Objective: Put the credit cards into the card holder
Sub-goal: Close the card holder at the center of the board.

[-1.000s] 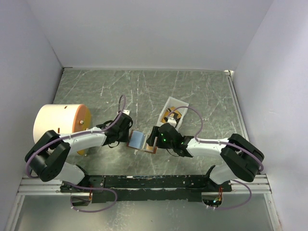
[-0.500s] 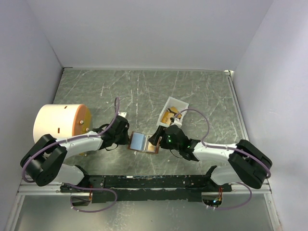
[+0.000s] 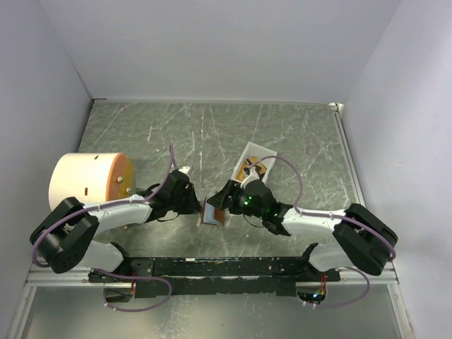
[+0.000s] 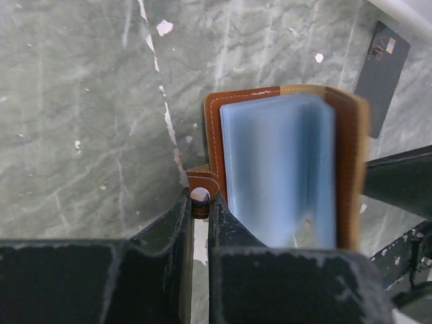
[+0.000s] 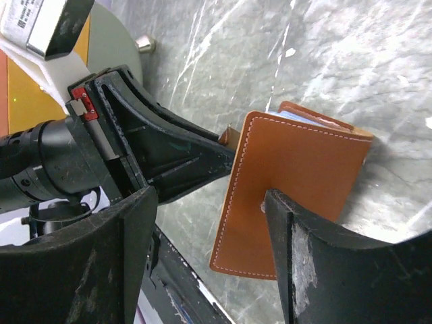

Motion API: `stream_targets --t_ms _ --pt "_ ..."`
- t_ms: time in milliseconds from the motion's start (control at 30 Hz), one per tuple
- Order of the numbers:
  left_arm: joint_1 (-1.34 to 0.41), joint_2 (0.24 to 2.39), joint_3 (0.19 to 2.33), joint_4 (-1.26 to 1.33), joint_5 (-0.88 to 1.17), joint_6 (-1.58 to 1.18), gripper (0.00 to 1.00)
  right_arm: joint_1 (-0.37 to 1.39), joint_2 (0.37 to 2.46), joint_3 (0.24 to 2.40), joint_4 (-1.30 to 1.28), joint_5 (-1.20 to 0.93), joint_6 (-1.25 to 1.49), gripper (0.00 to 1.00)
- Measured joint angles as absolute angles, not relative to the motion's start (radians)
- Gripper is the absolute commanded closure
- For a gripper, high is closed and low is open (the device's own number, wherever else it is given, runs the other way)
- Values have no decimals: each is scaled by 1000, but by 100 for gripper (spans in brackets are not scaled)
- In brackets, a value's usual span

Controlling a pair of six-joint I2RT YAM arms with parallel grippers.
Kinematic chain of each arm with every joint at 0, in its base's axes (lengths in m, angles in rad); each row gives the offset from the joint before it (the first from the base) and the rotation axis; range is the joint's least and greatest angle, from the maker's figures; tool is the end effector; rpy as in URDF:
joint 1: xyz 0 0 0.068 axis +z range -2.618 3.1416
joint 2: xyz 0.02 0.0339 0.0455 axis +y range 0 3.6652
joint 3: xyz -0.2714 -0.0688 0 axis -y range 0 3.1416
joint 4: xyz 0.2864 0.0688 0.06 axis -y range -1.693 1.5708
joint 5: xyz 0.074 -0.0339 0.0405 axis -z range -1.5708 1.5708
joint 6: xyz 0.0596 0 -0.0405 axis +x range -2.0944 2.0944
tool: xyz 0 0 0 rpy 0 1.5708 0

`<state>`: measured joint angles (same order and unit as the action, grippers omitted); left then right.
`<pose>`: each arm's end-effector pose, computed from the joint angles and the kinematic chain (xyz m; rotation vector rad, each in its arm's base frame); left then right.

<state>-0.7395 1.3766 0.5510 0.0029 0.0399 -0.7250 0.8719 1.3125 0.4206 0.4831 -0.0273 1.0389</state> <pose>0.2177 -0.2018 0.1121 0.0380 2.5217 -0.6992 0.1916 0.2305 0.1376 0.1646 2.2044 1.2025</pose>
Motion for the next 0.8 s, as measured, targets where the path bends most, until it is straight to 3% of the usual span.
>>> stream_targets --t_ms 233,300,367,500,600,700,800 --pt "-743 1376 529 32 79 -758 77 872 1439 496 471 -98 987 43" --pt "-743 1371 523 34 84 -765 72 871 1444 533 407 -99 938 50" --pt "-743 1358 514 35 91 -772 72 871 1454 594 319 -94 870 60" --pt "-743 1317 495 35 94 -786 72 871 1465 663 211 -86 773 69" --pt "-743 1303 493 35 94 -794 73 871 1466 661 160 -86 734 71" --pt "-743 1302 494 35 94 -794 63 871 1468 660 140 -93 720 70" --pt "-743 1302 494 39 95 -793 63 871 1477 660 147 -119 723 69"
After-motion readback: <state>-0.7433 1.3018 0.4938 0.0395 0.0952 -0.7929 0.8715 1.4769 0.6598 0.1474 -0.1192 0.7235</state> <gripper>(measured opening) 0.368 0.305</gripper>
